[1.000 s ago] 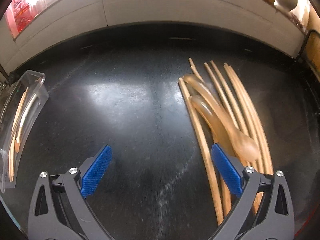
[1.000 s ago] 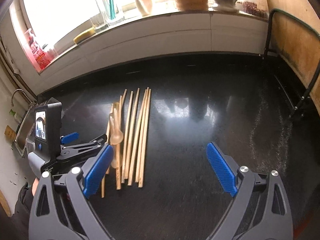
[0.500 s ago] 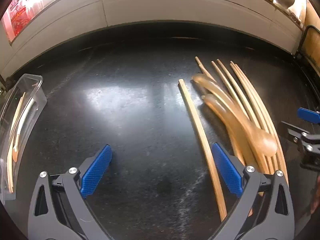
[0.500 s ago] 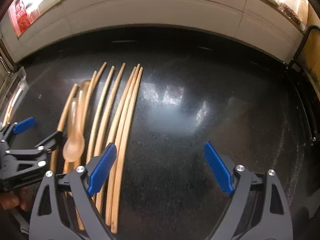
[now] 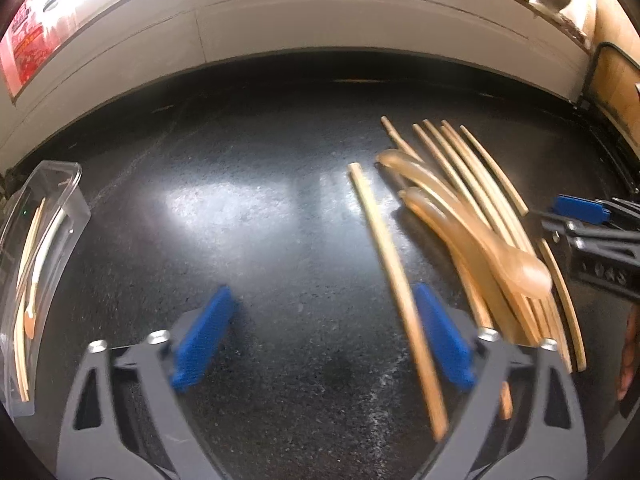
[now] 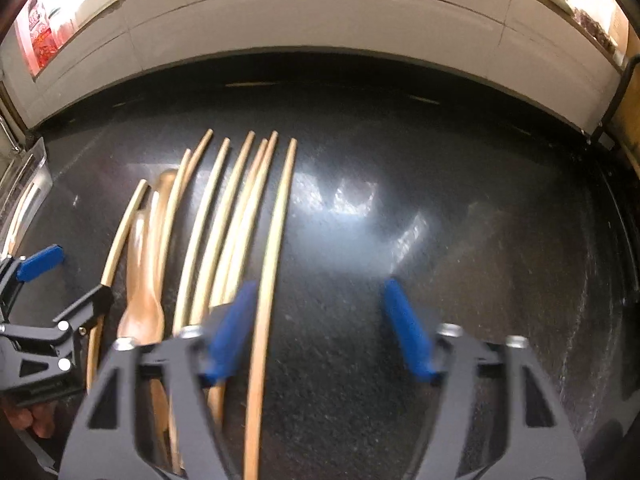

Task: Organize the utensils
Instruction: 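Close the left tool on a chopstick while the right tool grasps another chopstick, then carry both chopsticks to the container and lower them inside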

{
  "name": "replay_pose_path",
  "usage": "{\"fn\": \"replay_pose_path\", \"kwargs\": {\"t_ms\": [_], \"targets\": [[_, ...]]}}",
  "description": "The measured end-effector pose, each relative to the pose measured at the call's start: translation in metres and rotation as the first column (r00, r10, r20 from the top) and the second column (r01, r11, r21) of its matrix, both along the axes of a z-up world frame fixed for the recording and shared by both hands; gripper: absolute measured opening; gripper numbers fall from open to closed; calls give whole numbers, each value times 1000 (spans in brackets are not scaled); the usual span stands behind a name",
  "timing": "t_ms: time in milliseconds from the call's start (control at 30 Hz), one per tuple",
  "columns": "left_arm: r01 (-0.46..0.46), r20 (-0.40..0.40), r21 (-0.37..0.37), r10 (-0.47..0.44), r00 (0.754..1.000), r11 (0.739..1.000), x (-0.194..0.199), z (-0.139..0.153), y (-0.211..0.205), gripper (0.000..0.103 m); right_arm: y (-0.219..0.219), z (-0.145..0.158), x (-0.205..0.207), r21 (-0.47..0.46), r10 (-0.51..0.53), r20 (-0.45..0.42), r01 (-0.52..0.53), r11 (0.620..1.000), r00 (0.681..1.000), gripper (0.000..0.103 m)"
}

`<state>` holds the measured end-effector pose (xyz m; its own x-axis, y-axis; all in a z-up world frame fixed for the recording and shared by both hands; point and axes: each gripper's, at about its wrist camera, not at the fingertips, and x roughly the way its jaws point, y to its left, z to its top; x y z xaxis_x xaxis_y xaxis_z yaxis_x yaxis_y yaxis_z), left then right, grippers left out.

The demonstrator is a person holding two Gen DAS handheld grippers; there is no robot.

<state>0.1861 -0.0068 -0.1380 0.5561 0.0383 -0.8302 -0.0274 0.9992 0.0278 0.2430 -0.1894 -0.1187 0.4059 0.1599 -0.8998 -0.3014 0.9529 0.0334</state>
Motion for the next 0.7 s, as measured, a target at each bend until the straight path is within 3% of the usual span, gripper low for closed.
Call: {"fn": "replay_pose_path", "kwargs": {"t_ms": [67,167,267,400,467,700], "targets": [[22,4,5,-22,1000,1000,-2,6,-7,42,4,1,1,-3,5,-9,-5,1000,1000,13],[42,6,24,-42,999,999,-2,7,-13,9,4,2,-2,15,0,-17,0,1000,1000,9],[53,20,48,-54,998,997,-3,7,-18,6,0,2,-3,42,-24,-31,25,999,999,8],[55,-6,-5,-55,998,998,-2,15,-13,6,-5,15,-12,74,-56,-15,57,996,998,8],[50,8,9,-50,999,999,-6,25,-11,6,-7,27,-17,96,-66,-1,66,993,998,8],[20,19,-79,-18,1000,997,-25,70,23,6,1,79,-41,182,-53,37,45,982,998,8]]}}
